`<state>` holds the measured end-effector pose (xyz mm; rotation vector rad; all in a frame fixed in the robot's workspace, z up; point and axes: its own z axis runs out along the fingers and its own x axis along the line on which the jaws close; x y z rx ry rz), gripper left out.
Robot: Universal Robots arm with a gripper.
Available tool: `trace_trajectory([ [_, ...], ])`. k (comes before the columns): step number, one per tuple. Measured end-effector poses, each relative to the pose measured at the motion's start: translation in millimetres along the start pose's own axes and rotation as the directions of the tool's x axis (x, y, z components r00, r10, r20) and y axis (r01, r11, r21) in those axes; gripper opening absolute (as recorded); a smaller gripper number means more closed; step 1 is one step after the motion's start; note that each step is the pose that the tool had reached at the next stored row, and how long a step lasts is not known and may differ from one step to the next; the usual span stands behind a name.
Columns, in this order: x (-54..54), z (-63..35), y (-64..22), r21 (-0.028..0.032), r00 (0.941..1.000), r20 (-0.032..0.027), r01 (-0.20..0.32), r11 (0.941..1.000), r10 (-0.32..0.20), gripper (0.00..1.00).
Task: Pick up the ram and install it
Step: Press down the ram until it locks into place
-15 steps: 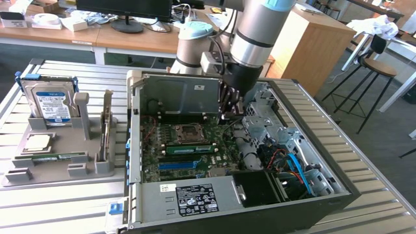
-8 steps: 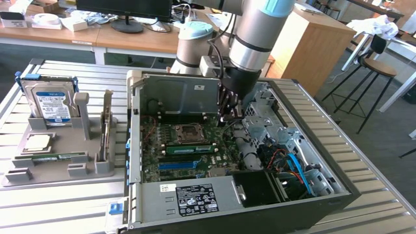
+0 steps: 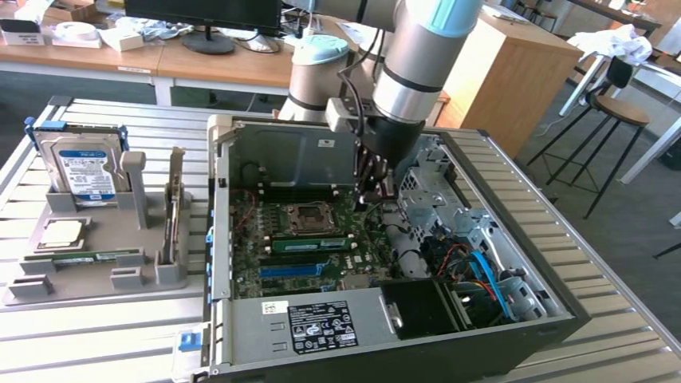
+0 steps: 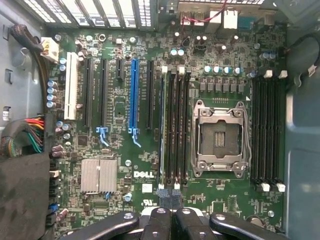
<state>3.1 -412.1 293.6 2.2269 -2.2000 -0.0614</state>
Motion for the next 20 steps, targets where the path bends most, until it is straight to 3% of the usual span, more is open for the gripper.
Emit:
trace_trajectory([
  [20,0.5,26.1,-0.8,0.0,1.0,0.0009,0.0,1.0,0.0,0.1],
])
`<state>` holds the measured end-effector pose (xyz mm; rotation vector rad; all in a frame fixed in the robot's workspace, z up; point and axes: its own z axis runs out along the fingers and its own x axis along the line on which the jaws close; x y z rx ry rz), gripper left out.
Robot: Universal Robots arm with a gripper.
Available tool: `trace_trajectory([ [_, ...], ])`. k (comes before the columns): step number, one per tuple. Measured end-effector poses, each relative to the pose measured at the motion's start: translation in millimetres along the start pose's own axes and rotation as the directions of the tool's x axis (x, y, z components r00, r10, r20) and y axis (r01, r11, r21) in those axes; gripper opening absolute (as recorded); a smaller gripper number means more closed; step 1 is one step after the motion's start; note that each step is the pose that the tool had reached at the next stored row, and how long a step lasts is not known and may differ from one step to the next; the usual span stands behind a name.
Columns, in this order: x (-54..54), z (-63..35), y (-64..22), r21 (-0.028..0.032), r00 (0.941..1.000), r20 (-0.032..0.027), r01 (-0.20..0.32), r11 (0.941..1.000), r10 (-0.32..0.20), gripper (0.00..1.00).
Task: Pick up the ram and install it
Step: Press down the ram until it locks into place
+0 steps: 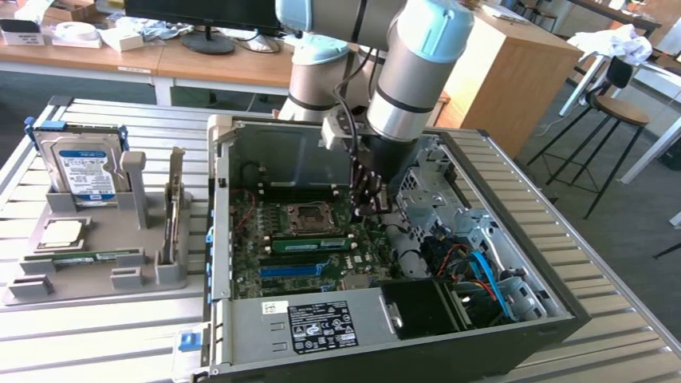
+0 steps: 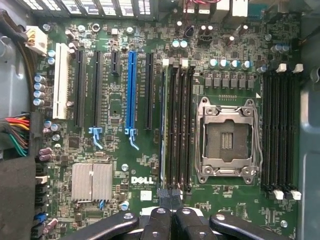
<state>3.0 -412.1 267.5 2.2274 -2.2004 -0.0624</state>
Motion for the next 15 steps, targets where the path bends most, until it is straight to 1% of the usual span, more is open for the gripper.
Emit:
trace_trajectory([
  [15,0.3,13.7,-0.5,-0.0001,1.0,0.0,0.0,1.0,0.0,0.1],
])
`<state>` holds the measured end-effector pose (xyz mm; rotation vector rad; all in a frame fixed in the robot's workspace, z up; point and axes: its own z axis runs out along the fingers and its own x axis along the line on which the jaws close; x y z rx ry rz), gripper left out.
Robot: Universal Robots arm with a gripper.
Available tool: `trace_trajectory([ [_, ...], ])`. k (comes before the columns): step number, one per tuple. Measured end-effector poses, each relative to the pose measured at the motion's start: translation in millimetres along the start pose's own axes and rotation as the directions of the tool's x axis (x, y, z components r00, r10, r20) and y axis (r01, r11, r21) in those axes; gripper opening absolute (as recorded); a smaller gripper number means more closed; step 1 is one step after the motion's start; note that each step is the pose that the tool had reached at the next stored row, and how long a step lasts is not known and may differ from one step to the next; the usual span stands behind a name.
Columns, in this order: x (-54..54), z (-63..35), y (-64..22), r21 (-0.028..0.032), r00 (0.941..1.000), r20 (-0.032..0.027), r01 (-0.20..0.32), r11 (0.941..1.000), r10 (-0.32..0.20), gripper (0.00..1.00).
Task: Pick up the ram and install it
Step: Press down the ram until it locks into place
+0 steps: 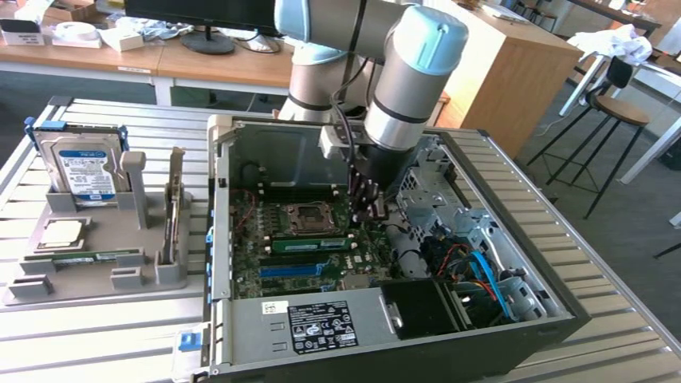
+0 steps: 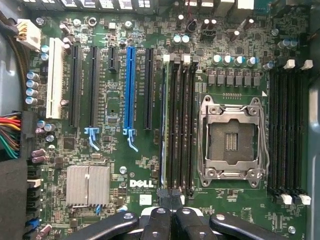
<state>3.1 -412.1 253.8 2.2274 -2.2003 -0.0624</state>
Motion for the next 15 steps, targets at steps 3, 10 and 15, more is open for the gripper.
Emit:
trace_trajectory([
  [3,0.1,3.2,-0.1,0.0001,1.0,0.0,0.0,1.0,0.0,0.1],
  [10,0.2,9.7,-0.3,0.0001,1.0,0.0001,0.0,1.0,0.0,0.1],
  [15,0.3,13.1,-0.4,0.0,1.0,-0.0001,0.0,1.0,0.0,0.1],
])
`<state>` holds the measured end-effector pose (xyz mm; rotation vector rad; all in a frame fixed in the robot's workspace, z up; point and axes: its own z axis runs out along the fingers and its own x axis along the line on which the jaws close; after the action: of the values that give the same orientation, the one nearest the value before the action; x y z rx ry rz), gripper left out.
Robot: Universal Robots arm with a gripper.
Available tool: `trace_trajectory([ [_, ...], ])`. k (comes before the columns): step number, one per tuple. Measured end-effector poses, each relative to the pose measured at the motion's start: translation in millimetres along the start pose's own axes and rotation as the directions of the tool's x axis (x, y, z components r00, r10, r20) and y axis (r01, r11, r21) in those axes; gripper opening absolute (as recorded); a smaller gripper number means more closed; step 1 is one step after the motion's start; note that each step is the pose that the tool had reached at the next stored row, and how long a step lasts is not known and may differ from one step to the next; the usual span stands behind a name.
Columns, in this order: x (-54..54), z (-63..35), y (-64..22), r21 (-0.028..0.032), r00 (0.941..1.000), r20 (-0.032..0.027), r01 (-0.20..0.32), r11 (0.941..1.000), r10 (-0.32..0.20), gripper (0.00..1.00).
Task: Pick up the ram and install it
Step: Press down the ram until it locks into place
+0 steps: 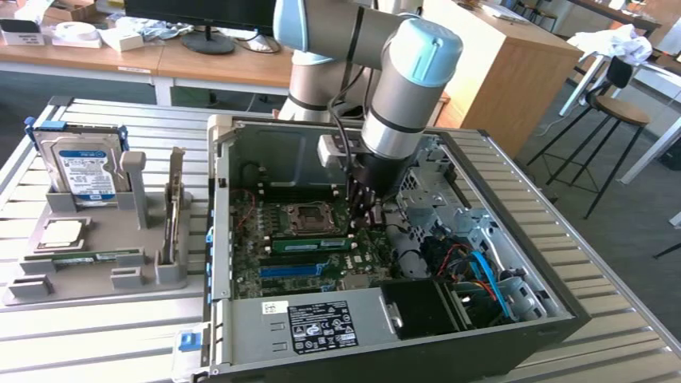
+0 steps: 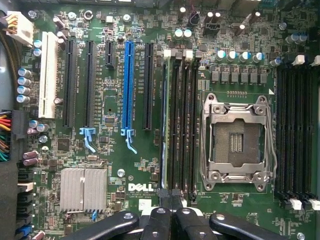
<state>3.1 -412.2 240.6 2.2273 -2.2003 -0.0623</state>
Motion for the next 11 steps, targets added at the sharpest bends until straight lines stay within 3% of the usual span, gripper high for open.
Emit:
trace_trajectory([
  [11,0.0,0.0,-4.7,0.0001,1.0,0.0002,0.0,1.0,0.0,0.1],
])
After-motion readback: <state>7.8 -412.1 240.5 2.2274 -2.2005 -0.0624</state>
